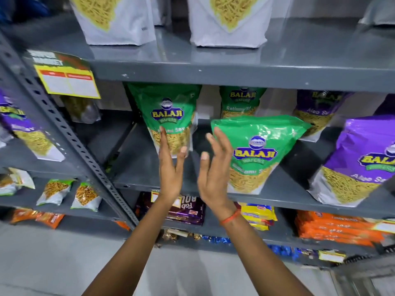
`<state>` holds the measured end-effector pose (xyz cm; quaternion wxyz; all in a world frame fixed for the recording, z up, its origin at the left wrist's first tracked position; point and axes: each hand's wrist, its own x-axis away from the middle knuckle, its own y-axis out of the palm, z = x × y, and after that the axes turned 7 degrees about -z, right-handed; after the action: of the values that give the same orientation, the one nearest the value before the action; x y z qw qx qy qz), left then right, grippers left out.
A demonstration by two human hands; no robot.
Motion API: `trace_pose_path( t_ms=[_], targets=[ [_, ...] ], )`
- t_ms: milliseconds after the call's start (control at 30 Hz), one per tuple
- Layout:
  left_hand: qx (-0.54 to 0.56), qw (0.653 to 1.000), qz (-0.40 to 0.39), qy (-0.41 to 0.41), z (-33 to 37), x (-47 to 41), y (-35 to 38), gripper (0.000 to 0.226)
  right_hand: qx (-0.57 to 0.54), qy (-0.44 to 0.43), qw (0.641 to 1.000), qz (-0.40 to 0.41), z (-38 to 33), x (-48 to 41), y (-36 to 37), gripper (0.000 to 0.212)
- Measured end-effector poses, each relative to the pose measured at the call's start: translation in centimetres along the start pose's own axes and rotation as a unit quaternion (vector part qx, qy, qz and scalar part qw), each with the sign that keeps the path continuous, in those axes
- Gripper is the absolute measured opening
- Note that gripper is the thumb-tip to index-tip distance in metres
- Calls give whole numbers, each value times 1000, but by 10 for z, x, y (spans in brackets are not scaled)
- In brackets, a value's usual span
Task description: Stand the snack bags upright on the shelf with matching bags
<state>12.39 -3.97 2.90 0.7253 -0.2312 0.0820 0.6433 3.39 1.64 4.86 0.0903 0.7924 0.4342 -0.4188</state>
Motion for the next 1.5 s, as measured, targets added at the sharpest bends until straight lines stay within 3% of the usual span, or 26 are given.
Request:
trace_pose_path(
  t_ms=[133, 200, 267, 333, 433, 533, 733, 867, 1000, 1267, 1500],
  targets=[
    [-9, 995, 3, -95, -58, -30, -45, 90, -19, 103, 991, -88, 21, -9, 69, 46],
    [-16, 985, -48, -168, -93, -51, -62, 100, -2, 217, 968, -123, 48, -19, 97, 61],
    [7, 970, -116, -212, -117, -76, -72, 102, 9, 338, 924, -177, 78, -30, 109, 80],
    [27, 952, -189, -239, -133, -98, -78, 88, -48, 379, 898, -219, 104, -35, 113, 90],
    [10, 929, -261, -261, -143, -109, -82, 64, -144, 397, 871, -250, 121, -33, 110, 80],
    [21, 930, -270, -250, -143, -96, -86, 54, -141, 402, 869, -252, 120, -20, 104, 70],
    [22, 930, -310, -195, -146, -33, -118, 61, -9, 375, 893, -249, 87, 49, 93, 69],
    [12, 933, -303, -195, -147, -27, -124, 54, -3, 378, 894, -240, 80, 55, 96, 72],
    [-7, 923, -327, -203, -121, 6, -128, 60, -2, 371, 898, -238, 53, 74, 74, 77],
    [-68, 912, -334, -229, -128, -9, -132, 65, 0, 380, 892, -246, 62, 65, 89, 76],
    [-96, 906, -290, -292, -96, 5, -123, 77, 68, 326, 884, -327, 52, 49, 74, 78]
  ],
)
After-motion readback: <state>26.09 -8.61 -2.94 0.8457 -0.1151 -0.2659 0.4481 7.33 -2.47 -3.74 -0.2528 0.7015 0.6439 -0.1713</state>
